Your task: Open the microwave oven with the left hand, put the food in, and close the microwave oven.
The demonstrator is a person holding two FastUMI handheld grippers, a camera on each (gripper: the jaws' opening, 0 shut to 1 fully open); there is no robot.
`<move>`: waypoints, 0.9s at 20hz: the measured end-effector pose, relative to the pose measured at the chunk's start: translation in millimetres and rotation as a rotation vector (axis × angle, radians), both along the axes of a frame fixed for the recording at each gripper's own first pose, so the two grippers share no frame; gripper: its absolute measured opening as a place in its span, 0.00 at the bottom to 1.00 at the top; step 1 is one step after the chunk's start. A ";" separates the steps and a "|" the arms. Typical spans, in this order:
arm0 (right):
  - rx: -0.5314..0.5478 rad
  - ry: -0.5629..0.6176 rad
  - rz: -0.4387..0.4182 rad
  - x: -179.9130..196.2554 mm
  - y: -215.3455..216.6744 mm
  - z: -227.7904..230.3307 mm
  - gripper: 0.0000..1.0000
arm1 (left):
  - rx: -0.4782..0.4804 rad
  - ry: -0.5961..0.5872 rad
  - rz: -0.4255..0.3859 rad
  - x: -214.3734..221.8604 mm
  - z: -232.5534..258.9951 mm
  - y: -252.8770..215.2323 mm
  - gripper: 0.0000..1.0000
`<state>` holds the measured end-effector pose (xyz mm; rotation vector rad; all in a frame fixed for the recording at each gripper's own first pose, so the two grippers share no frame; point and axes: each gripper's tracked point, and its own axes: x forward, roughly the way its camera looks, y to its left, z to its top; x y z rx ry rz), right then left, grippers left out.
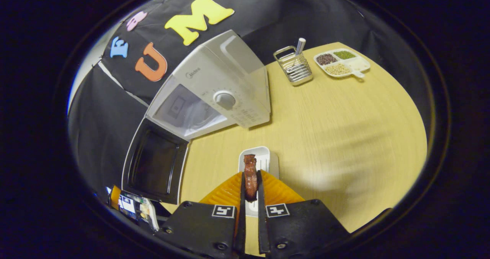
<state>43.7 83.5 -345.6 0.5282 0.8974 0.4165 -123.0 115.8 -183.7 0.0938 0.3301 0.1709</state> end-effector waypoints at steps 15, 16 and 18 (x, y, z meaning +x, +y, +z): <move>0.352 -0.092 -0.158 47.7 201.0 85.0 0.16 | 0.012 0.021 -0.065 -21.1 16.9 25.6 0.97; 0.371 -0.077 -0.178 51.2 212.5 81.6 0.16 | 0.008 0.029 -0.065 -23.8 16.1 28.6 0.97; 0.401 -0.062 -0.221 58.1 230.9 73.8 0.16 | 0.014 0.052 -0.061 -29.1 12.8 33.9 0.97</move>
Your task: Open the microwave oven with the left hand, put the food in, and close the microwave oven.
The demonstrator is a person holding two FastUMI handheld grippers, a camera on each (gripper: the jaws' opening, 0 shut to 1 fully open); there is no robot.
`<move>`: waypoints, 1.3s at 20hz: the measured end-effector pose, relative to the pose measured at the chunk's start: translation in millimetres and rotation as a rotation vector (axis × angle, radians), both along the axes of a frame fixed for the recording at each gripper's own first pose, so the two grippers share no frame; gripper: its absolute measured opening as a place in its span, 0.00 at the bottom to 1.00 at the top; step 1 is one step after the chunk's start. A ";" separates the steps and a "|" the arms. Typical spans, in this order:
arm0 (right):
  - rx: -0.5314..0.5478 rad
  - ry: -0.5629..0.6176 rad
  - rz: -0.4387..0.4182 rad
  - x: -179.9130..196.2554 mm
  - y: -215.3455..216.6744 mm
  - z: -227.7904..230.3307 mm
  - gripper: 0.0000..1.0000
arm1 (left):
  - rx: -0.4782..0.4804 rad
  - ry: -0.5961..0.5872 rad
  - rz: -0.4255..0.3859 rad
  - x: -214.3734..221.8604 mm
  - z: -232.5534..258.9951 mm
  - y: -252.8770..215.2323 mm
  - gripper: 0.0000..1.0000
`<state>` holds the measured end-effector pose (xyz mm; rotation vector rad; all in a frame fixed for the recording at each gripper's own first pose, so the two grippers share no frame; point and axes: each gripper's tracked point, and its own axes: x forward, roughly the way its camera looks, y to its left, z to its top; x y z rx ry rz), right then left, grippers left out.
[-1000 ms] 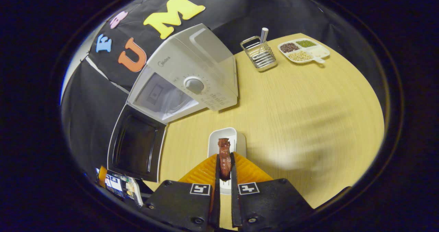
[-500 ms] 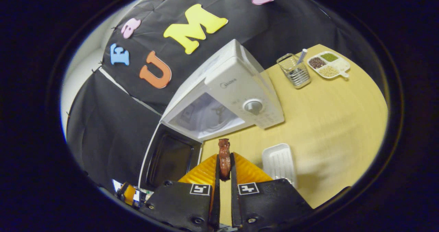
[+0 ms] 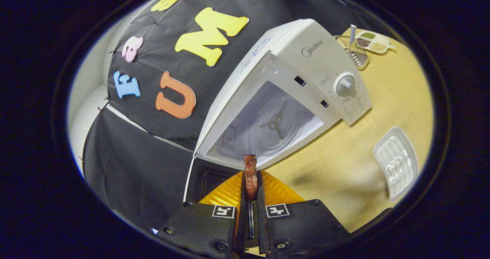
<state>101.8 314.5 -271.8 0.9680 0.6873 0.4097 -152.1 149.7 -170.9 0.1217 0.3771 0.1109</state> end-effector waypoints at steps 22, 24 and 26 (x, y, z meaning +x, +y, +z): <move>0.048 -0.030 -0.435 159.5 46.2 -82.1 0.16 | -0.034 0.033 0.101 12.8 -23.1 37.7 0.97; 0.009 -0.047 -0.430 160.8 45.3 -85.2 0.17 | -0.044 0.032 0.108 14.1 -23.7 39.3 0.97; -0.036 -0.067 -0.404 160.6 49.3 -85.9 0.19 | -0.047 0.032 0.117 16.2 -23.6 41.6 0.97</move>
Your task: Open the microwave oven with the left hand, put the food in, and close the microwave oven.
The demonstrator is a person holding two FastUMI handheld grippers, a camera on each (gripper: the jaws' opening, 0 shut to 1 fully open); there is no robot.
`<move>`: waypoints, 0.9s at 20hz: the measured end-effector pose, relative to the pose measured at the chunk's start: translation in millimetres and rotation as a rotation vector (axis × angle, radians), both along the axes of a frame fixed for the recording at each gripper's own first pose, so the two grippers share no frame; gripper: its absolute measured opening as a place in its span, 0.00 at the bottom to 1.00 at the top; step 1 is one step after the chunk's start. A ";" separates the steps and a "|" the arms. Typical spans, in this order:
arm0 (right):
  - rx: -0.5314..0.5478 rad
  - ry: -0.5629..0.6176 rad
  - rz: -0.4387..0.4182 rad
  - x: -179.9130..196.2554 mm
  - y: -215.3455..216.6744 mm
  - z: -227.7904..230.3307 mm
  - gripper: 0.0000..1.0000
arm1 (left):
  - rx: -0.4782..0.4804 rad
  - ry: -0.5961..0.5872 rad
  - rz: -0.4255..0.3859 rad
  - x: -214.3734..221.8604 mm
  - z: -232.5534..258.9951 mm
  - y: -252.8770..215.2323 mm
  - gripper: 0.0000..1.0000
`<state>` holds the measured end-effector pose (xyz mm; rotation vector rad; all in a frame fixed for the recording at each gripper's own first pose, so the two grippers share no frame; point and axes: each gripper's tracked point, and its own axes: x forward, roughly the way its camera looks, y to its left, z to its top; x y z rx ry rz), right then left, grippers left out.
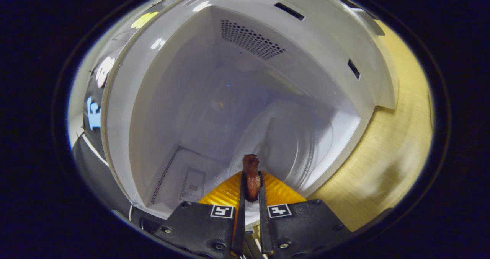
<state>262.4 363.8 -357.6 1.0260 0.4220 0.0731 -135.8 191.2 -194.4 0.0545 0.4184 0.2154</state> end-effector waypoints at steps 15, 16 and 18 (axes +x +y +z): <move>-0.483 -0.052 0.116 -10.9 -15.3 -3.0 0.99 | 0.017 -0.004 -0.019 3.0 -4.2 -4.9 0.96; -0.540 -0.062 0.139 -12.1 -13.4 -3.8 0.99 | 0.019 -0.005 -0.019 3.9 -5.0 -5.1 0.96; -0.624 -0.079 0.155 -12.7 -11.1 -3.0 0.99 | 0.015 -0.004 -0.018 3.2 -6.5 -4.3 0.96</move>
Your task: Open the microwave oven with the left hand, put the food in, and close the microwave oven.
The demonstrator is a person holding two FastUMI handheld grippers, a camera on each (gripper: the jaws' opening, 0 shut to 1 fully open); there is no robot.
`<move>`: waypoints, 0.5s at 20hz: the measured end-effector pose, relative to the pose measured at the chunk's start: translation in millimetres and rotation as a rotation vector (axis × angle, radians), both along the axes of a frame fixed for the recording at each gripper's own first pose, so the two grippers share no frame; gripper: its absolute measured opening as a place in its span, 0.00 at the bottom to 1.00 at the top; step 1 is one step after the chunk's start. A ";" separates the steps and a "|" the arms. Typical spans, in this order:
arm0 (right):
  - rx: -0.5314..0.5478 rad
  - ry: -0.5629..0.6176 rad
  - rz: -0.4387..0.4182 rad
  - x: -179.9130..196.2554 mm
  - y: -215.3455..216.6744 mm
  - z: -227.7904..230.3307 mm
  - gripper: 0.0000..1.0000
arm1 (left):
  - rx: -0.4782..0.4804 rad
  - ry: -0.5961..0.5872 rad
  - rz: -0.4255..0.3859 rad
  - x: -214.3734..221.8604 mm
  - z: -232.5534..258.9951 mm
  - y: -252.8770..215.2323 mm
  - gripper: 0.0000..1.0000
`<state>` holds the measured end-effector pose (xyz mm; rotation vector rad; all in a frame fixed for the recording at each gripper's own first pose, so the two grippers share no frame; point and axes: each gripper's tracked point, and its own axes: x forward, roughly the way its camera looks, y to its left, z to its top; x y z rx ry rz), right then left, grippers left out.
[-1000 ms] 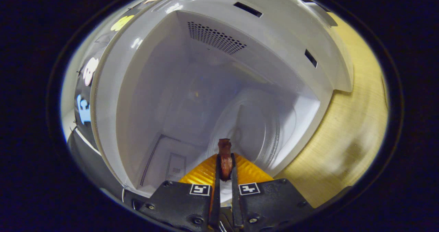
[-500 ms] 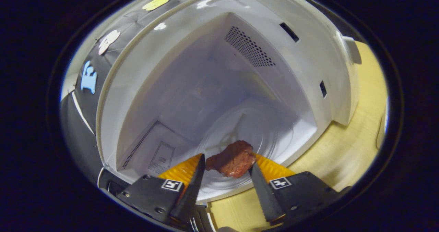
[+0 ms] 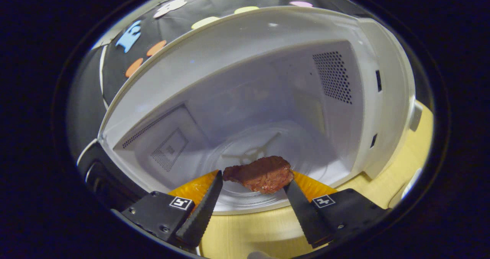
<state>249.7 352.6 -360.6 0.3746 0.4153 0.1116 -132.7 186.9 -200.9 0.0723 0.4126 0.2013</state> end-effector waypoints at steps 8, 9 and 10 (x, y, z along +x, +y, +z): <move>-0.236 0.016 0.081 -9.0 -0.9 -18.9 1.00 | -0.002 -0.008 0.004 2.6 0.4 1.1 0.97; -0.201 0.020 0.078 -10.3 -0.6 -19.5 1.00 | -0.006 -0.010 0.004 2.2 0.3 0.8 0.97; -0.179 0.015 0.061 -7.8 -3.0 -16.7 0.91 | -0.008 -0.013 0.006 2.2 0.9 0.9 0.97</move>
